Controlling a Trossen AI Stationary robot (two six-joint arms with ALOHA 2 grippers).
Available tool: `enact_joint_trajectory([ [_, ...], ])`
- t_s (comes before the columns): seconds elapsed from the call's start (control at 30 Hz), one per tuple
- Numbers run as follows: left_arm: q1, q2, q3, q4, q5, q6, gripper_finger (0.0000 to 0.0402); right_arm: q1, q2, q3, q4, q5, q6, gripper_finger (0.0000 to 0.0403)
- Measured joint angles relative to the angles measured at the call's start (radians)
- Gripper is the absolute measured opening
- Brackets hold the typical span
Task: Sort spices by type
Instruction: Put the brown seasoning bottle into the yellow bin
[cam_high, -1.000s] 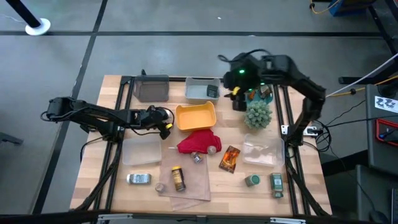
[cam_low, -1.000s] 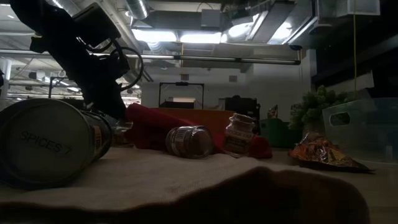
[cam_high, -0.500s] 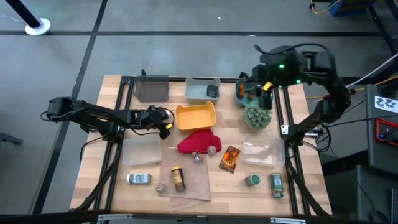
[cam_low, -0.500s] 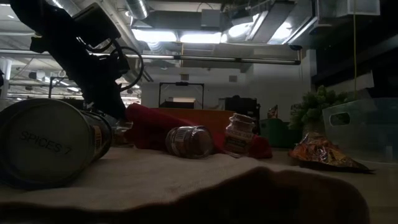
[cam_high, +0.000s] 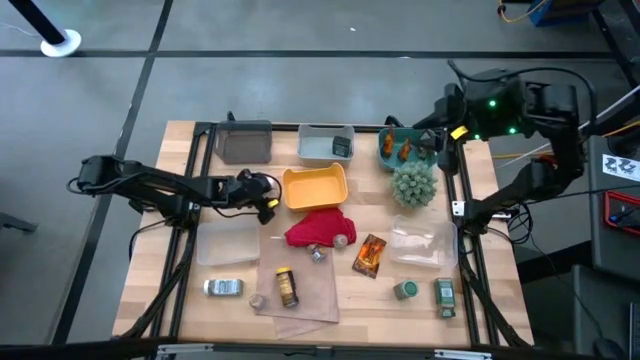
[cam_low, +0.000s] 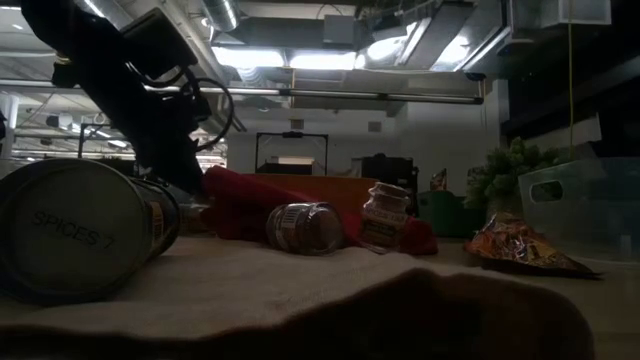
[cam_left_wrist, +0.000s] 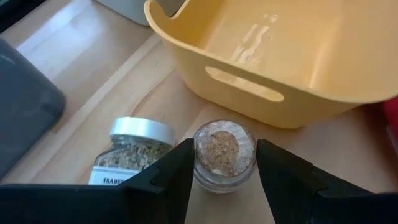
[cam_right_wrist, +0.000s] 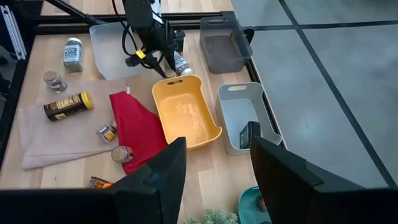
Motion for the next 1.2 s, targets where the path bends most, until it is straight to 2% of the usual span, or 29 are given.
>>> enact_joint_trajectory([
  [0.2, 0.0, 0.054, 0.001, 0.061, -0.005, 0.033, 0.0166, 0.0, -0.008, -0.077, 0.012, 0.0, 0.0, 0.0179],
  [0.47, 0.003, 0.065, -0.001, 0.107, 0.005, 0.053, 0.0165, 0.0, -0.013, -0.254, 0.11, 0.0, -0.003, 0.0179],
  [0.63, 0.003, 0.065, -0.001, 0.112, 0.006, 0.053, 0.0128, 0.0, -0.013, -0.393, 0.214, -0.009, -0.003, 0.0179],
  [0.8, 0.003, 0.065, -0.002, 0.113, 0.007, 0.05, 0.0087, 0.0, -0.013, -0.544, 0.304, -0.072, -0.004, 0.0179],
  [1.2, 0.003, 0.062, -0.002, 0.113, 0.009, 0.05, 0.0084, 0.0, -0.013, -0.795, 0.434, -0.098, -0.001, 0.0179],
])
